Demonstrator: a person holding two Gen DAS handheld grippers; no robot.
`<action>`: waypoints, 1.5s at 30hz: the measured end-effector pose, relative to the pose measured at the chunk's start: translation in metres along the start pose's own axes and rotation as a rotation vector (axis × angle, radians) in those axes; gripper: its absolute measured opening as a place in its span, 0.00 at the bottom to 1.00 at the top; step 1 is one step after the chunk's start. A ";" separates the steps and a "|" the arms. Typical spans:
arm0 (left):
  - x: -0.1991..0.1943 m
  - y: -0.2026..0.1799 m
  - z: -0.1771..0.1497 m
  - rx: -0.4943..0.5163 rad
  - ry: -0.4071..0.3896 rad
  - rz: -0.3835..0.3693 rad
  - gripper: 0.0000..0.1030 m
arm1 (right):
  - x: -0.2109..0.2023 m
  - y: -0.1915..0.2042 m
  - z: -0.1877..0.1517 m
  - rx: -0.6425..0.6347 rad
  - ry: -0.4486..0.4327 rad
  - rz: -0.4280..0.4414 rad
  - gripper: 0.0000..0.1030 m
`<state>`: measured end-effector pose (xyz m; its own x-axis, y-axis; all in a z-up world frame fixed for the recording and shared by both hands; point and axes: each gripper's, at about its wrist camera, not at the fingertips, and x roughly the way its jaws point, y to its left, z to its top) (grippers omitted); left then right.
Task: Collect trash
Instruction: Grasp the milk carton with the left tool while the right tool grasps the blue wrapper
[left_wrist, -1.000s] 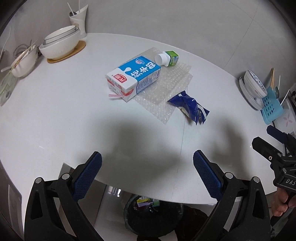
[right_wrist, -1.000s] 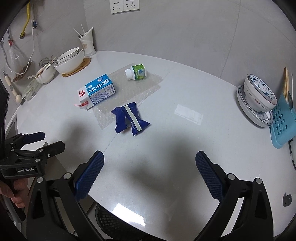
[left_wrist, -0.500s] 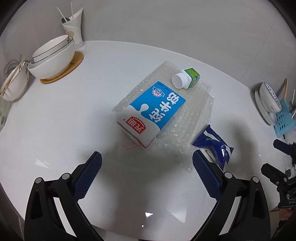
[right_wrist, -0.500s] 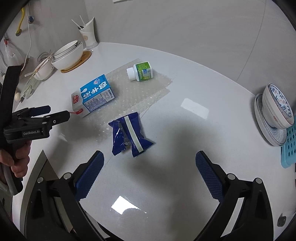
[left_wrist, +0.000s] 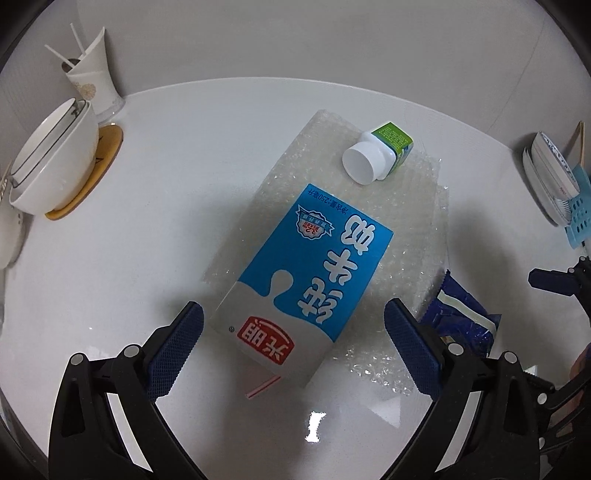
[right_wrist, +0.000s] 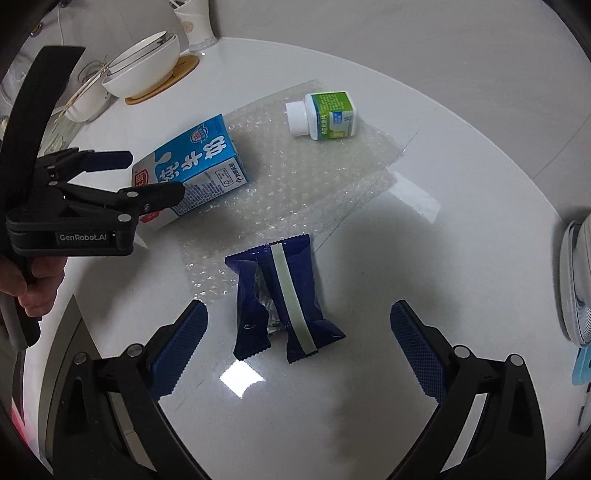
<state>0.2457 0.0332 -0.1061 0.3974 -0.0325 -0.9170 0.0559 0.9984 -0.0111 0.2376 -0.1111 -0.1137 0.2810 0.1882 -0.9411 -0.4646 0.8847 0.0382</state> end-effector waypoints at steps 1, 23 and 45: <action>0.002 -0.002 0.002 0.013 0.006 0.003 0.92 | 0.005 0.001 0.002 0.000 0.012 0.009 0.92; 0.013 -0.019 0.009 0.073 0.050 0.074 0.72 | 0.042 -0.007 0.012 0.069 0.169 0.048 0.30; -0.030 -0.025 -0.014 -0.081 -0.005 0.119 0.71 | -0.006 -0.046 -0.018 0.203 0.058 0.024 0.23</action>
<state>0.2196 0.0101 -0.0841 0.4011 0.0868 -0.9119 -0.0660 0.9956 0.0658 0.2421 -0.1608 -0.1156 0.2205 0.1903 -0.9567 -0.2897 0.9493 0.1220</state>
